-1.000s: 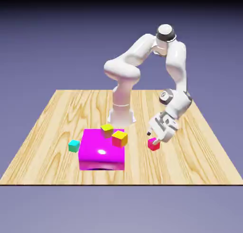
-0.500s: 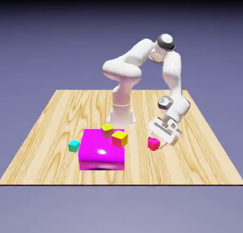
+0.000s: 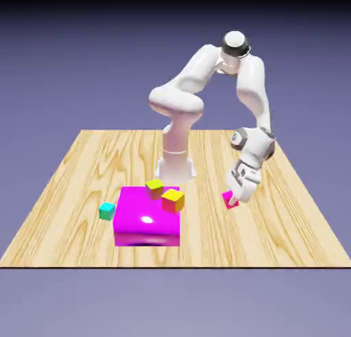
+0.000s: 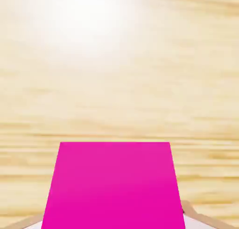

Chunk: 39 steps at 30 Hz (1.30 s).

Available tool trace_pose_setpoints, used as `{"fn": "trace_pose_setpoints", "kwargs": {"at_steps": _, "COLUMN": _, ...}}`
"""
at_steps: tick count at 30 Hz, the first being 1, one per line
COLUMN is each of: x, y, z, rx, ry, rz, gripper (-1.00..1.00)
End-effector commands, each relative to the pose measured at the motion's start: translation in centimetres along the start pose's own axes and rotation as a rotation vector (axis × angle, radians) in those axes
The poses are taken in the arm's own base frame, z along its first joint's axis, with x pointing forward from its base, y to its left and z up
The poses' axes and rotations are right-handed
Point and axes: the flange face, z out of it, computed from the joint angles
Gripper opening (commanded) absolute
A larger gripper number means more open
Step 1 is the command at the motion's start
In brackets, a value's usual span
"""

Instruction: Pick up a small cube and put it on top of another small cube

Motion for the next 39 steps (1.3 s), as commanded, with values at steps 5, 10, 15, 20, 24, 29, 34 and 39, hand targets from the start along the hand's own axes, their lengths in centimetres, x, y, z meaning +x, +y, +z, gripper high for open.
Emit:
{"fn": "trace_pose_setpoints", "kwargs": {"at_steps": 5, "x": 0.6, "y": 2.7, "z": 0.1, "rx": 0.215, "ry": 0.021, "rz": 0.434, "gripper": -1.0}}
{"fn": "trace_pose_setpoints", "kwargs": {"at_steps": 10, "x": 0.8, "y": 6.1, "z": -0.2, "rx": 0.411, "ry": 0.011, "rz": 0.895, "gripper": -1.0}}
{"fn": "trace_pose_setpoints", "kwargs": {"at_steps": 15, "x": 0.5, "y": 10.1, "z": -0.8, "rx": 0.592, "ry": -0.03, "rz": 1.372, "gripper": -1.0}}
{"fn": "trace_pose_setpoints", "kwargs": {"at_steps": 20, "x": -0.6, "y": 14.4, "z": -1.5, "rx": 0.762, "ry": -0.107, "rz": 1.855, "gripper": -1.0}}
{"fn": "trace_pose_setpoints", "kwargs": {"at_steps": 24, "x": -2.2, "y": 17.9, "z": -2.1, "rx": 0.895, "ry": -0.2, "rz": 2.238, "gripper": -1.0}}
{"fn": "trace_pose_setpoints", "kwargs": {"at_steps": 29, "x": -4.9, "y": 22.0, "z": -3.0, "rx": 1.063, "ry": -0.366, "rz": 2.701, "gripper": -1.0}}
{"fn": "trace_pose_setpoints", "kwargs": {"at_steps": 34, "x": -8.3, "y": 25.6, "z": -4.1, "rx": -1.038, "ry": 0.513, "rz": -2.619, "gripper": -1.0}}
{"fn": "trace_pose_setpoints", "kwargs": {"at_steps": 39, "x": -12.3, "y": 28.4, "z": -5.6, "rx": -0.883, "ry": 0.602, "rz": -2.141, "gripper": -1.0}}
